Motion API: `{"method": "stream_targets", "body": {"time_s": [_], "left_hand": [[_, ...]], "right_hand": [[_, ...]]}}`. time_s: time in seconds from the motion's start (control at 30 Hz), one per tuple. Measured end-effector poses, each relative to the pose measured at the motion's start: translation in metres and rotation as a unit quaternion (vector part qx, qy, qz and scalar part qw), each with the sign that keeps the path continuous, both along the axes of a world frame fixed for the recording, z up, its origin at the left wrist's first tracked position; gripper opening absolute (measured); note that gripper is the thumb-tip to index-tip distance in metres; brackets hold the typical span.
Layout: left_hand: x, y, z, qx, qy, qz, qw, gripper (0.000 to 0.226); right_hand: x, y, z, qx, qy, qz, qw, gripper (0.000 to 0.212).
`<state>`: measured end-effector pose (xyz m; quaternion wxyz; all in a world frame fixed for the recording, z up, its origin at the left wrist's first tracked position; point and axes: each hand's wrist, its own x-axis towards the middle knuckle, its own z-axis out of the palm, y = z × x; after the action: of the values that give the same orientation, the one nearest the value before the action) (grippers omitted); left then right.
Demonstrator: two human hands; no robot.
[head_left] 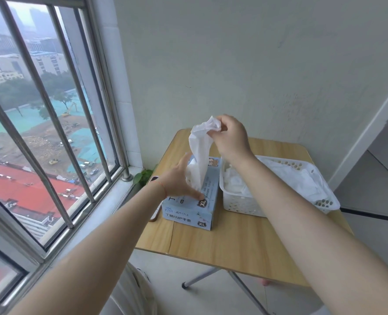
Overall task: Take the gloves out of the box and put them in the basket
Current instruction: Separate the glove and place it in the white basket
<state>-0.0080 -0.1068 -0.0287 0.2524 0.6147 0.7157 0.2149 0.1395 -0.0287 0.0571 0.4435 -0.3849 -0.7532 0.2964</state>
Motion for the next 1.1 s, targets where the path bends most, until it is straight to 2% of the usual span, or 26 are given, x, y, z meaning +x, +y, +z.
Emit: {"method": "stream_targets", "body": {"time_s": [0.13,0.33,0.4,0.47,0.53,0.6,0.63,0.73,0.77,0.83,0.9,0.97,1.03,1.1], "left_hand": [[-0.001,-0.001,0.01,0.001,-0.014,-0.001,1.0,0.139],[0.008,-0.001,0.008,-0.01,0.036,-0.002,0.999,0.14],[0.009,0.0,0.008,-0.005,0.039,-0.005,0.999,0.14],[0.009,-0.002,0.014,0.023,0.005,-0.001,1.0,0.135],[0.014,-0.006,0.027,0.087,-0.069,0.028,0.993,0.12],[0.023,-0.008,0.043,0.146,-0.149,0.067,0.976,0.095],[0.027,-0.007,0.049,0.169,-0.161,0.085,0.969,0.078],[0.035,0.0,0.065,0.206,-0.106,0.144,0.962,0.032],[0.034,0.003,0.068,0.208,-0.112,0.162,0.958,0.025],[0.031,0.005,0.074,0.209,-0.188,0.17,0.944,0.023],[0.028,0.002,0.086,0.221,-0.298,0.171,0.913,0.013],[0.029,-0.002,0.099,0.248,-0.362,0.157,0.885,0.01],[0.035,-0.005,0.112,0.269,-0.368,0.14,0.879,0.013],[0.041,-0.006,0.122,0.269,-0.351,0.13,0.888,0.014]], "right_hand": [[0.007,-0.002,0.008,0.043,0.019,-0.023,0.999,0.017],[0.008,-0.007,0.017,0.09,0.075,-0.04,0.992,0.012],[0.009,-0.01,0.022,0.089,0.08,-0.038,0.992,0.011],[0.01,-0.011,0.024,0.064,0.078,-0.031,0.994,0.012],[0.012,-0.012,0.024,0.036,0.076,-0.024,0.996,0.015],[0.012,-0.012,0.022,0.014,0.078,-0.02,0.997,0.015],[0.012,-0.014,0.022,0.01,0.078,-0.02,0.997,0.018],[0.014,-0.015,0.024,0.006,0.085,-0.017,0.996,0.021],[0.015,-0.016,0.025,0.001,0.09,-0.019,0.996,0.019],[0.021,-0.014,0.027,-0.013,0.101,-0.029,0.994,0.015],[0.028,-0.013,0.028,-0.052,0.111,-0.024,0.992,0.025],[0.032,-0.013,0.027,-0.111,0.097,-0.009,0.989,0.051],[0.036,-0.011,0.021,-0.16,0.077,0.029,0.984,0.075],[0.04,-0.01,0.014,-0.217,0.09,0.102,0.967,0.082]]}}
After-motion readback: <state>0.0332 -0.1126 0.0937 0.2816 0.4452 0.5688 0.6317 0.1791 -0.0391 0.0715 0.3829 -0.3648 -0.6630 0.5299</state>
